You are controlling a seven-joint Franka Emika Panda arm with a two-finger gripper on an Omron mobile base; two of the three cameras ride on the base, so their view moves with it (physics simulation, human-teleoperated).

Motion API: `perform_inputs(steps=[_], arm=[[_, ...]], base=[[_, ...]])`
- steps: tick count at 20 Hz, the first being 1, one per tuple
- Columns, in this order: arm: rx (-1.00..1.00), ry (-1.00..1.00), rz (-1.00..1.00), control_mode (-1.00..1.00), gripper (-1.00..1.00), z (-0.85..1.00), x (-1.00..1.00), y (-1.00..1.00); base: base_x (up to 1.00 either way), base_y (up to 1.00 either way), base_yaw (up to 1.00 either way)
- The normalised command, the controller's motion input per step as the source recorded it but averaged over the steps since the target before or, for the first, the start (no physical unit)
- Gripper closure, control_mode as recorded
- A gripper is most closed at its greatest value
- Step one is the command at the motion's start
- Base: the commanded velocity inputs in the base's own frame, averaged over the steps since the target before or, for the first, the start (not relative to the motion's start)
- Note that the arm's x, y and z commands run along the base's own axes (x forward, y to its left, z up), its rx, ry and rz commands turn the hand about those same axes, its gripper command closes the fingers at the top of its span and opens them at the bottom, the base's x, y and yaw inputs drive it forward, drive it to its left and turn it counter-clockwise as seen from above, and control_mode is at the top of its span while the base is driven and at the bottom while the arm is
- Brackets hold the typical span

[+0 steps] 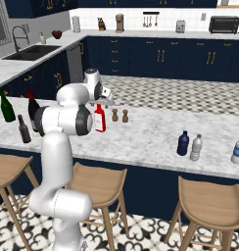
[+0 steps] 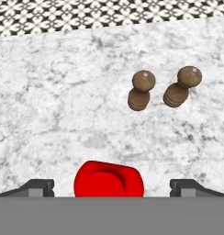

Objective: Move the plastic bottles in the middle to the plastics group, and the glass bottles in the middle to the glass group.

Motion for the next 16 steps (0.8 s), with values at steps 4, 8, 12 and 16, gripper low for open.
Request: perform_inputs(steps=[4, 8, 12, 16], arm=[[0.0, 0.0, 0.0, -1.0, 1.0, -0.25, 0.0, 0.14], [0.0, -0.16, 0.0, -1.0, 1.0, -0.09, 0.0, 0.02], [0.0, -0.24, 0.01, -1.0, 1.0, 0.0, -0.05, 0.0], [0.0, -0.2, 0.16, -1.0, 1.0, 0.22, -0.61, 0.21]], base=[[0.0, 0.0, 0.0], [0.0, 0.0, 0.0], [0.0, 0.0, 0.0], [0.0, 0.0, 0.0]])
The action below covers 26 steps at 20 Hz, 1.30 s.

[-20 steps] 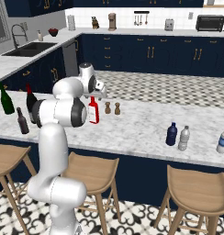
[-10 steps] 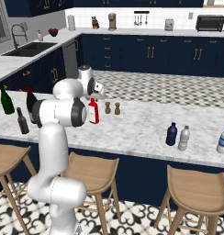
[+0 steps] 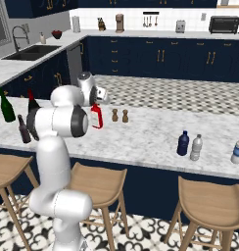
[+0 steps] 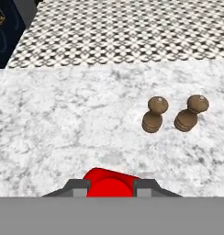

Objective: Move the plastic bottles in the middle to the plastics group, and the glass bottles in the middle to the glass group.

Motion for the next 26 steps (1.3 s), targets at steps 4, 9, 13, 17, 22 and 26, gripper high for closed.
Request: perform_inputs(steps=[4, 9, 13, 17, 22, 26], arm=[[0.0, 0.03, 0.22, -1.0, 1.0, 0.22, -0.83, 0.38], [-0.03, 0.08, 0.47, -1.0, 1.0, 0.33, -0.69, 0.6], [-0.03, 0.03, 0.57, -1.0, 1.0, 0.22, -0.64, 0.65], [-0.07, 0.0, 0.44, -1.0, 1.0, 0.01, -0.44, 0.85], [-0.12, -0.07, 0.2, -1.0, 1.0, 0.0, 0.01, 0.67], [-0.07, -0.09, 0.12, -1.0, 1.0, 0.0, 0.16, 0.5]], base=[[0.0, 0.0, 0.0], [0.0, 0.0, 0.0], [0.0, 0.0, 0.0], [0.0, 0.0, 0.0], [0.0, 0.0, 0.0], [0.0, 0.0, 0.0]])
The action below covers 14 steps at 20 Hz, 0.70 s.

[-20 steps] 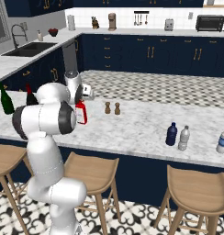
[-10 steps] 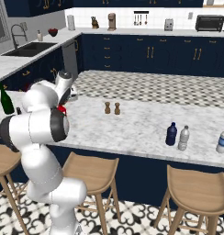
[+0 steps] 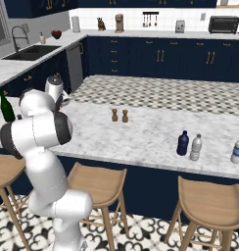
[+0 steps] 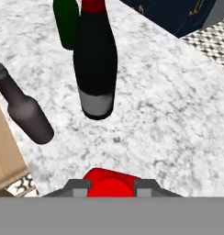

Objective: Move the plastic bottles in the middle to the plastics group, and the glass bottles in the middle to the glass group.

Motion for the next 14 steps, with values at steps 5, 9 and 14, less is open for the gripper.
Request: perform_inputs(steps=[5, 9, 14], arm=[[0.0, 0.0, 0.12, -1.0, 1.0, -0.01, 0.02, 0.44], [0.01, 0.0, 0.13, -1.0, 1.0, -0.03, 0.06, 0.22], [0.0, 0.0, 0.12, -1.0, 1.0, -0.13, 0.07, 0.25]], base=[[0.0, 0.0, 0.0], [0.0, 0.0, 0.0], [0.0, 0.0, 0.0]])
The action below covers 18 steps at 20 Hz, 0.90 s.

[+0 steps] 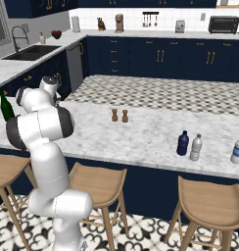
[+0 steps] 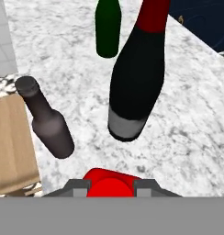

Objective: Move the plastic bottles in the middle to the plastics group, and the glass bottles in the middle to the glass group.

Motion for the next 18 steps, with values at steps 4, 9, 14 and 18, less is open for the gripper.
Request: perform_inputs(steps=[4, 9, 14, 18], arm=[[0.0, 0.0, 0.08, -1.0, 1.0, -0.21, 0.06, 0.24], [0.0, -0.01, 0.05, -1.0, 1.0, -0.26, 0.08, 0.18], [0.0, -0.01, 0.04, -1.0, 1.0, -0.3, 0.05, 0.1], [0.0, -0.01, 0.03, -1.0, 1.0, -0.33, -0.04, 0.05]], base=[[0.0, 0.0, 0.0], [0.0, 0.0, 0.0], [0.0, 0.0, 0.0], [0.0, 0.0, 0.0]])
